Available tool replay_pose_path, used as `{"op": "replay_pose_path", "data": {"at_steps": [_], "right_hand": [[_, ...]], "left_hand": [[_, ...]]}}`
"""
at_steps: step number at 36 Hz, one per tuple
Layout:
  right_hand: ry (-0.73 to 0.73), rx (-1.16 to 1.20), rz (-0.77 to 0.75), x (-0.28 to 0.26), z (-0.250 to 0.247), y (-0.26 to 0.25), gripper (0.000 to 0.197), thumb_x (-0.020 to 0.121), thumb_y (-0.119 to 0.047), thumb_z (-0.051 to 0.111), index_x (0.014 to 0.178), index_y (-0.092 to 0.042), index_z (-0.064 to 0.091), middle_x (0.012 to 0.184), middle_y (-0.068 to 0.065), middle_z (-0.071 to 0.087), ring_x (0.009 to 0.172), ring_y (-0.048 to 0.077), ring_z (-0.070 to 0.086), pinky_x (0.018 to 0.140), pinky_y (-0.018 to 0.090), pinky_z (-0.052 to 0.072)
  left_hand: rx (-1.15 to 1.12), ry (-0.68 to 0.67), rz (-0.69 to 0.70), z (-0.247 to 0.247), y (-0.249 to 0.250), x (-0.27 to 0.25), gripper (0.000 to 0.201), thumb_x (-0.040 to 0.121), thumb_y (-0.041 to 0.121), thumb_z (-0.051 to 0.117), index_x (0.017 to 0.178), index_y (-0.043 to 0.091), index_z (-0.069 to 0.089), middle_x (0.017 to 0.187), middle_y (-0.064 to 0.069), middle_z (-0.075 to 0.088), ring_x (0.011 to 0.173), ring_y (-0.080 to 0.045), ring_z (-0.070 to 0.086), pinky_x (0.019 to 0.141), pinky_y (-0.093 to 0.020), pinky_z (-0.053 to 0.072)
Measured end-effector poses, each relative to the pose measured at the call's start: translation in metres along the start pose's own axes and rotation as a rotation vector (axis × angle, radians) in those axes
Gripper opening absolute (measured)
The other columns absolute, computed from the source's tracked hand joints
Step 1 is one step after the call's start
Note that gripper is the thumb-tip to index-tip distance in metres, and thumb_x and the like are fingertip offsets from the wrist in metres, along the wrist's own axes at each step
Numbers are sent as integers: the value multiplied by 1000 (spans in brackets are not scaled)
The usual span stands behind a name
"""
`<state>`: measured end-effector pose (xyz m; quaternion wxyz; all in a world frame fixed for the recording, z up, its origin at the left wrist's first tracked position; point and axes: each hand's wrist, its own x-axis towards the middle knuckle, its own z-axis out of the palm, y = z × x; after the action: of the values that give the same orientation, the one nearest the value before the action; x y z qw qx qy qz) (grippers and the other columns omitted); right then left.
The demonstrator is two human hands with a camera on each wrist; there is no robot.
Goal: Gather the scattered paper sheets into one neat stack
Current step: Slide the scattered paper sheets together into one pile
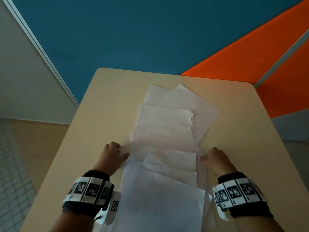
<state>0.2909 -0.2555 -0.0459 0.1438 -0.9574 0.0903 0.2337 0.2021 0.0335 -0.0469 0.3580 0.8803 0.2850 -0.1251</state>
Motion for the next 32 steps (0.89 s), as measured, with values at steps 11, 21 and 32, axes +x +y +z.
{"op": "replay_pose_path", "data": {"at_steps": [11,21,32], "right_hand": [[56,186,-109,-30,10,-10,24,87,-18,60,103,0,57,107,18,61,101,29,57,86,32,44],[-127,27,-19,-67,26,22,35,88,-27,59,106,3,54,107,17,62,111,32,59,80,30,44],[5,79,38,-103,18,43,45,90,-25,56,122,5,49,124,24,56,115,35,54,94,36,44]], "left_hand": [[-27,-82,89,12,3,-26,51,83,21,65,127,3,46,120,-19,53,104,-33,58,92,-37,46],[-9,-120,83,18,-18,-55,49,81,21,67,121,0,48,117,-21,51,104,-37,56,92,-44,50],[80,-106,75,12,-26,-75,56,82,22,66,127,-2,43,126,-22,47,110,-35,52,97,-37,40]]}}
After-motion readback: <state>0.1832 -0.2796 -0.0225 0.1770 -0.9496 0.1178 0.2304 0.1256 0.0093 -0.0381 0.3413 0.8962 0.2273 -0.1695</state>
